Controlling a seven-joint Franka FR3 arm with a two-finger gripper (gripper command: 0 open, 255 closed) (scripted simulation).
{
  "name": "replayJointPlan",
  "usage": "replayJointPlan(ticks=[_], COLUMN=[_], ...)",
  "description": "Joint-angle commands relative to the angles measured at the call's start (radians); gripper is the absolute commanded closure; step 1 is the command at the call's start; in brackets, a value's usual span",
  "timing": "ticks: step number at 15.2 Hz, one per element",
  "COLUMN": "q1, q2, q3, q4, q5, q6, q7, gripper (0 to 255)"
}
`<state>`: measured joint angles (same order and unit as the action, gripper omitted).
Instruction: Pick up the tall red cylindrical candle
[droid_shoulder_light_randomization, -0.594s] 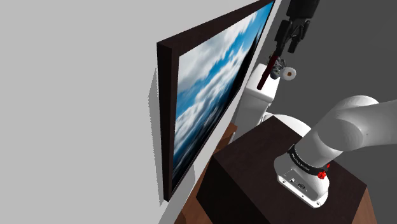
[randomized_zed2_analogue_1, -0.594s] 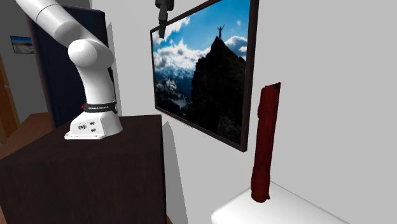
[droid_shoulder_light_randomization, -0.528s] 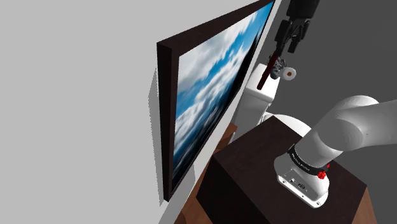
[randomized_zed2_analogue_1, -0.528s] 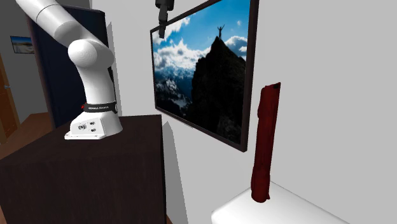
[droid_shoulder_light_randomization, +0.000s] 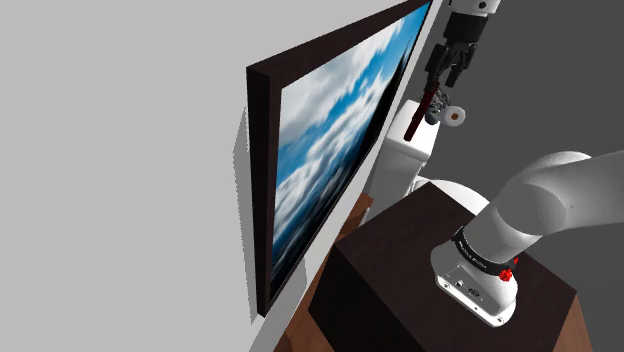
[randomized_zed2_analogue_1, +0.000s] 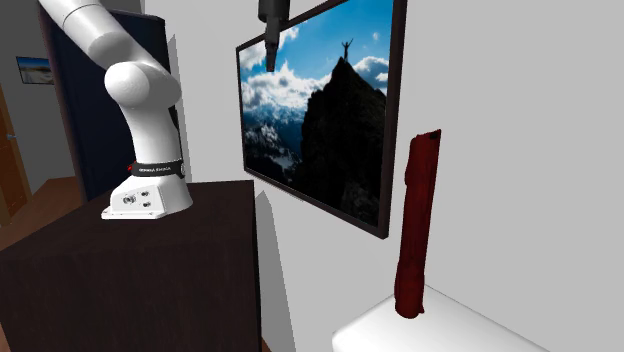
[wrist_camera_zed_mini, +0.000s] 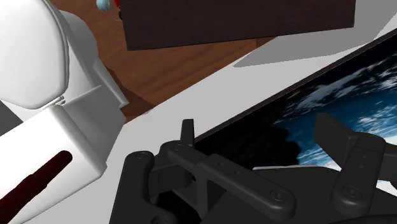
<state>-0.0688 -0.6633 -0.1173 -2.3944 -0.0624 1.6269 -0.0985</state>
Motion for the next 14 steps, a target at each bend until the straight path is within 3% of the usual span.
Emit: replayJointPlan(ticks=[1, 8, 14], q1=[-0.018, -0.063, -0.087], q2=[0.041, 0.197, 0.359], q3=[-0.036, -0.145, -0.238], q4=[0.010, 0.046, 0.121], q5=[-0.025, -0.068, -0.058], q6=[0.053, 0.237, 0.378], q7=[-0.032, -0.116, -0.199], gripper=[0, 0, 0])
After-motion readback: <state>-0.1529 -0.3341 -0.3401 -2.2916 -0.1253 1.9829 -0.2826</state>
